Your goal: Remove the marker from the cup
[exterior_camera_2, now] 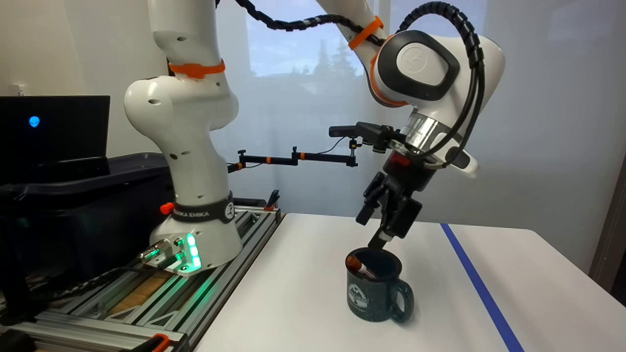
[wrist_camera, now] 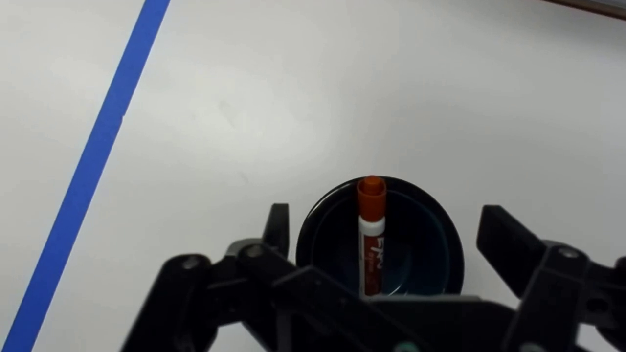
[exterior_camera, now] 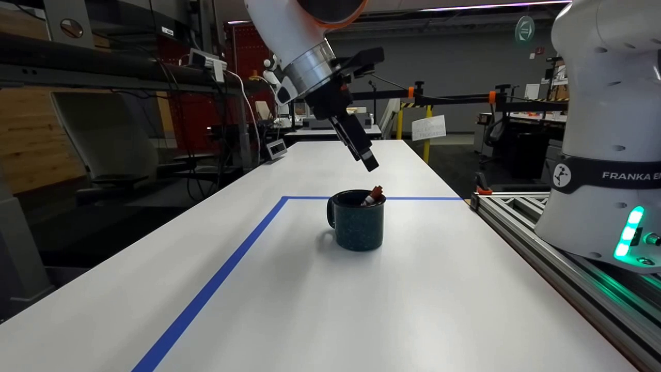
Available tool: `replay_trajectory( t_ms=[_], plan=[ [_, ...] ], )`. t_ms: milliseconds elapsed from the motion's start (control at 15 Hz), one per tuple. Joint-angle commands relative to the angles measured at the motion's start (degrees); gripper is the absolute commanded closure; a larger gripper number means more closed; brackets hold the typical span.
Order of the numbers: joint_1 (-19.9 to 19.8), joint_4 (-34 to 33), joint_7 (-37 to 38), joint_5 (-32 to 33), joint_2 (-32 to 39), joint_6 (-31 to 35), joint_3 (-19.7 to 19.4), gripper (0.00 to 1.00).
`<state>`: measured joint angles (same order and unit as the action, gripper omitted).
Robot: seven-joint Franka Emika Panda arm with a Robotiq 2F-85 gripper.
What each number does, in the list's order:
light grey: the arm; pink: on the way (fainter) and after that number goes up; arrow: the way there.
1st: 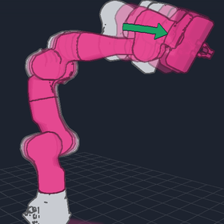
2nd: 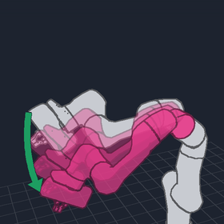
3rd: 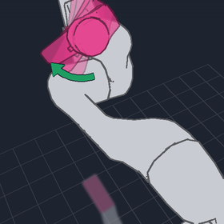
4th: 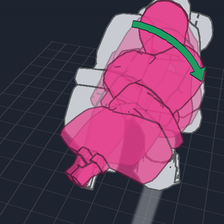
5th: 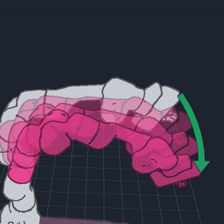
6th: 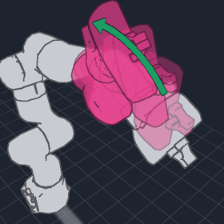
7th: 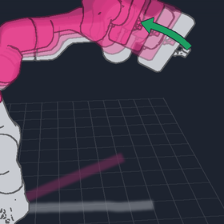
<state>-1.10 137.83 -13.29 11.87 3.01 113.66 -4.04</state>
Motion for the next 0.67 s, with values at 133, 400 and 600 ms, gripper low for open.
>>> replay_trajectory(
  t_ms=[133,400,600],
  plan=[
    [-0.7,-0.6,1.1,1.1,1.8,2.0,0.6,0.48],
    [-0.7,-1.1,0.8,0.9,3.5,2.5,0.6,0.67],
    [-0.6,-1.8,0.8,0.9,5.0,2.3,0.8,0.61]
  ],
)
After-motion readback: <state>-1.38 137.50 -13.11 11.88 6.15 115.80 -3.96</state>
